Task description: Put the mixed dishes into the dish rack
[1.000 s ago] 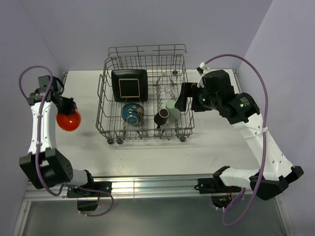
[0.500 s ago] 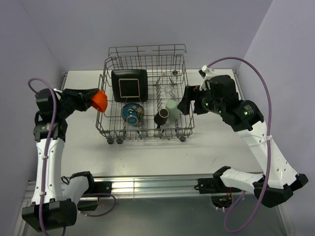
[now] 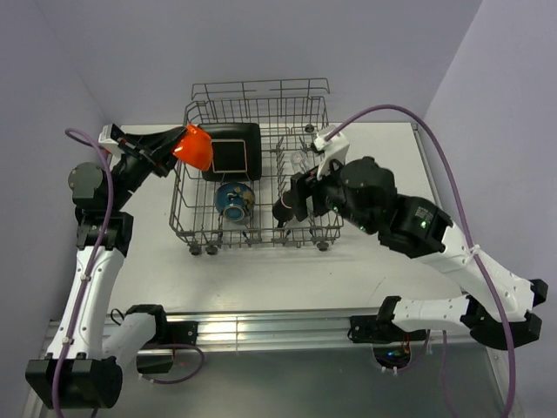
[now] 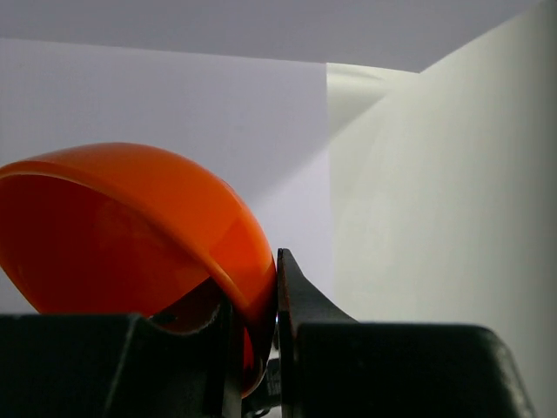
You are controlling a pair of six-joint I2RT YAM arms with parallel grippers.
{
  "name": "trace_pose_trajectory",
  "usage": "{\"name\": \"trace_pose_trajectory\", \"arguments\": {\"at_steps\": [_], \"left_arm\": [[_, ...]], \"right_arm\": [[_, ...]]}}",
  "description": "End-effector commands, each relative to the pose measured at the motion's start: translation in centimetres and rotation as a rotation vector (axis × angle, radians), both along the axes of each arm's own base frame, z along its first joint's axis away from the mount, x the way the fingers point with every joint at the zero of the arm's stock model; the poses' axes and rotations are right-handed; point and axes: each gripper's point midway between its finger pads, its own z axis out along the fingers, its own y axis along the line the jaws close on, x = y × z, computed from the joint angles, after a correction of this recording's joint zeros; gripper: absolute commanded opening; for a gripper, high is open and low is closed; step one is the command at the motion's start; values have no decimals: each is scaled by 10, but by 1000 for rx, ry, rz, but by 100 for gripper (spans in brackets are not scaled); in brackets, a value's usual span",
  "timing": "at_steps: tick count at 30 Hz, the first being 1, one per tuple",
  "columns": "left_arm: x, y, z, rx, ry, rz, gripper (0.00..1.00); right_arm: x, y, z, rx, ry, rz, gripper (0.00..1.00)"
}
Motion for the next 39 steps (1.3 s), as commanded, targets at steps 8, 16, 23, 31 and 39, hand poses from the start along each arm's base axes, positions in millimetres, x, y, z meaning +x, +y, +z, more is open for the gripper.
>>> {"name": "trace_pose_trajectory", "arguments": {"at_steps": [8,16,23,31,39], "left_arm": [[-4,-7,27,-136,203,77,0],[-15,2,28,-299,164,50,0],[-26,-8,38,-330,157,-55,0],[-43,-12,85,-455,-149,-263,0],[-64,11,132,-663,-457,-350,0]], "right_arm": [[3,34,56,-188,-553,-289,65],[-28,89,69,-144,-568,-337,52],[-42,98,80,-106,-579,-366,51],[-59,88,113,323,-114,-246,100],[-66,47,73,1002,408,-217,84]]}}
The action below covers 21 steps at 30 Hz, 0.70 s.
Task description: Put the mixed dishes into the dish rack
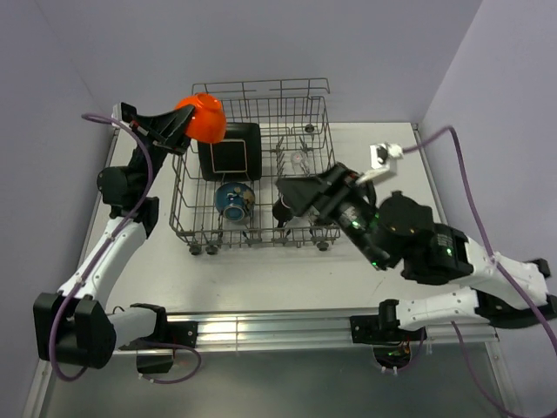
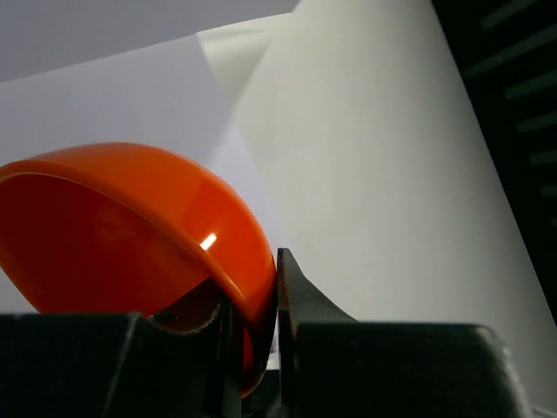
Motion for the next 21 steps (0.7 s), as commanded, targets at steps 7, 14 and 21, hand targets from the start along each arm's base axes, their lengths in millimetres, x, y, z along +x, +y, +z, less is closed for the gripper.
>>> {"name": "trace_pose_trajectory", "arguments": {"at_steps": [7,14,21], "left_arm": [[-89,53,116,-595,-251,-425,0],[-103,69,127,-738,-347,-434,0],[-113,73,125,-816,-305,-442,0]], "right_arm": [[-3,-12,-12,847,197,168,70],[32,23,-5,1133,189,228,65],[54,57,55,1215,-11,410,66]]}}
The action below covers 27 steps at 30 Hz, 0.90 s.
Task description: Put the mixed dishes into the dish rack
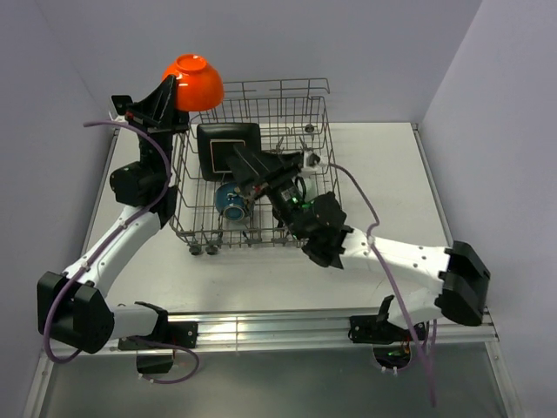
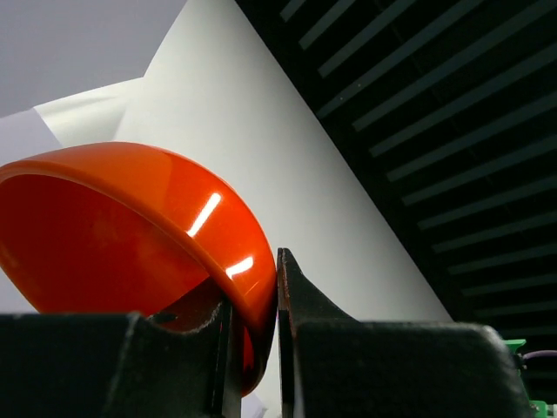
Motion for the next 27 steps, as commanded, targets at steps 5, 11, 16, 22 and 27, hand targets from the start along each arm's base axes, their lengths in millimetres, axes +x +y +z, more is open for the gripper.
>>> {"name": "trace_pose_trajectory", "arguments": {"at_steps": [5,11,16,22,27], "left_arm": [[-97,62,37,-418,-148,-562,0],[-87,56,21,-407,-21,-572,0],[-80,51,14,-399,29,-592,0],[-76,48,6,-390,63,-604,0],[-72,45,3,-384,82,-613,0]], "right_arm": [[-5,-5,99,292,-352,71,54],[4,8,117,366,-425,84,49],[10,20,119,336,-451,75,53],[9,23,125,329,-480,71,55],[12,26,127,343,-491,80,51]]}}
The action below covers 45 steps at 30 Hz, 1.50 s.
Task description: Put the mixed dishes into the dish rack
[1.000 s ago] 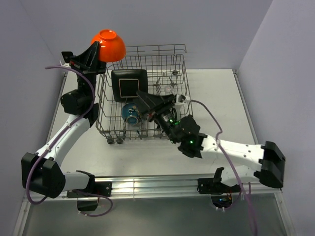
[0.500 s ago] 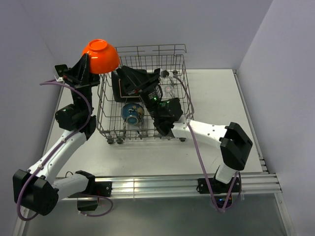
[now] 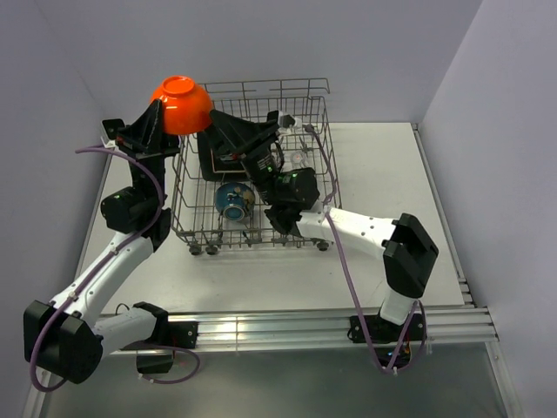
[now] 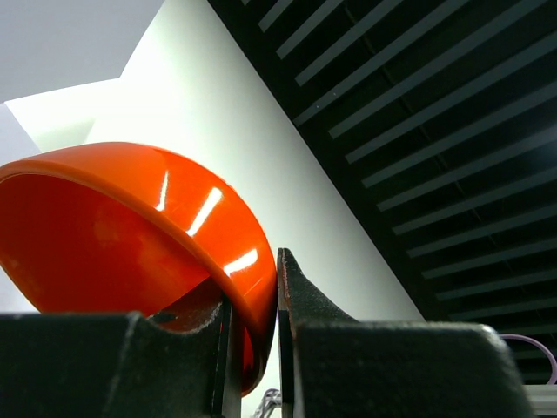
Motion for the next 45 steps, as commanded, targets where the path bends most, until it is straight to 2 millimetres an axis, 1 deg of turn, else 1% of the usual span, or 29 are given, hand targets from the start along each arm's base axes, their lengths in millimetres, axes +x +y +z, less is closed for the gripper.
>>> {"name": "trace_pose_trajectory", "arguments": {"at_steps": [1,2,3,5,6,7,8,9,10,11,13,14,16,23,24,25,26,28,29,33,34,35,36,37,38,42,43,44,45], "left_arm": [[-26,27,16,-323,51,-601,0],[-25,27,15,-330,57,-602,0],[-24,28,16,-334,57,-601,0],[-20,26,15,-338,60,-613,0],[-20,26,16,-341,56,-617,0],[-18,26,16,-345,57,-620,0],[-16,25,16,-347,68,-620,0],[-15,25,17,-348,74,-620,0],[-13,25,17,-350,82,-619,0],[-12,25,17,-353,83,-621,0],[-11,24,18,-357,73,-627,0],[-11,24,20,-355,72,-633,0],[-9,24,20,-360,76,-636,0],[-7,23,18,-372,93,-653,0],[-5,23,16,-372,100,-653,0],[-5,22,17,-369,99,-657,0],[-4,22,16,-372,99,-659,0],[-2,23,14,-384,96,-664,0],[-2,23,13,-384,96,-666,0],[1,23,9,-394,101,-675,1],[1,23,8,-392,102,-676,7],[1,21,7,-385,107,-679,20],[0,21,7,-377,108,-677,69],[-1,19,7,-369,116,-677,95],[2,16,2,-353,142,-675,99],[-6,11,-9,-307,196,-667,99],[-8,11,-11,-299,203,-663,99],[-5,9,-22,-292,235,-658,99],[-13,9,-24,-276,242,-667,99]], "right_arm": [[-8,-12,27,91,-89,6,50],[-8,-14,29,112,-98,12,48],[-7,-7,25,104,-107,24,45],[-10,-9,33,142,-136,43,39],[-5,-4,27,140,-140,45,35],[-8,-8,36,171,-171,53,34],[-9,-10,39,200,-186,67,34],[-2,-4,33,200,-188,71,34],[-7,-10,46,238,-223,85,34],[-2,-2,40,235,-221,89,34],[-3,-4,49,264,-240,96,34],[0,-1,46,264,-237,103,35],[-2,-4,50,291,-252,108,35],[10,-5,43,346,-267,128,37],[9,-7,47,360,-278,129,36],[10,-8,47,371,-275,137,34],[14,-4,43,369,-269,140,20],[11,-6,49,393,-286,156,5],[13,-3,46,394,-281,166,0],[8,-7,49,416,-288,184,0],[5,-12,53,416,-294,184,0],[5,-13,54,406,-296,183,0],[8,-10,49,381,-285,181,0],[7,-11,48,371,-289,173,0],[4,-16,51,375,-291,173,0],[8,-22,43,354,-285,157,0],[7,-28,47,347,-296,144,0],[6,-28,48,325,-306,141,0],[10,-27,43,302,-294,129,0]]}}
